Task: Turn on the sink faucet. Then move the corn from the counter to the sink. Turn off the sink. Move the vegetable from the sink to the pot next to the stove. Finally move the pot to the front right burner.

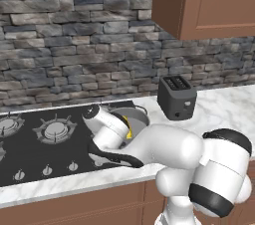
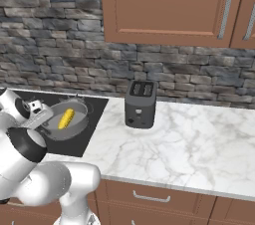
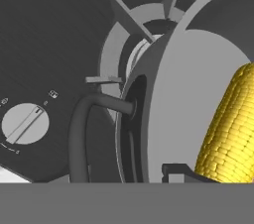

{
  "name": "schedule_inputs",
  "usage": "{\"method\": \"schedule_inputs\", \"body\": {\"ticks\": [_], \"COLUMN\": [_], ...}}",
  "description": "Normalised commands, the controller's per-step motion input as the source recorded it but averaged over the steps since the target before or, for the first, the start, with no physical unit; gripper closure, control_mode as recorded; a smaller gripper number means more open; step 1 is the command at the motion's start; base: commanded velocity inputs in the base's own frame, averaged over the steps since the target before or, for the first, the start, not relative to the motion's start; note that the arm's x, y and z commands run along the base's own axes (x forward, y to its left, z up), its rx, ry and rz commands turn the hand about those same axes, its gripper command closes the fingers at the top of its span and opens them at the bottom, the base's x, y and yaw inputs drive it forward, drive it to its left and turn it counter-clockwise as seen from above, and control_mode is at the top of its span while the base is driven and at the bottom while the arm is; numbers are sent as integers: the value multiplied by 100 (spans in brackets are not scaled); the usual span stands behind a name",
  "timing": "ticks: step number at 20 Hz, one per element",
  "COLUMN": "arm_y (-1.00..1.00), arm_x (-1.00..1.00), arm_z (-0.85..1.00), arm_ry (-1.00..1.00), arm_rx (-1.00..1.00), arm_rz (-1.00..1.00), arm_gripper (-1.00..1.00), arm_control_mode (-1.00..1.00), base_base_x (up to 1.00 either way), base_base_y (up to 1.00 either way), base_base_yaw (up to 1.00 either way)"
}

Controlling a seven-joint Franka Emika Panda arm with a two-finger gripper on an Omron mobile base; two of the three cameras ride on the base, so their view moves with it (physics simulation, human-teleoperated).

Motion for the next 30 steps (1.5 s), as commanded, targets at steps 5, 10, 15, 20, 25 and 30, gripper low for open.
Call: {"method": "schedule_inputs", "body": {"ticks": [5,10,15,20,25,30], "arm_y": [27,32,6,0,0,-2], "arm_x": [32,11,0,3,0,-1], "arm_z": [-13,-22,-12,-6,-6,4], "arm_ry": [0,0,0,0,0,-6], "arm_rx": [0,0,0,0,0,0], "arm_rz": [6,7,2,0,0,0], "arm_gripper": [100,100,100,100,-100,-100], "arm_control_mode": [-100,-100,-100,-100,-100,-100], "base_base_x": [0,0,0,0,0,0], "base_base_y": [0,0,0,0,0,0], "base_base_yaw": [0,0,0,0,0,0]}}
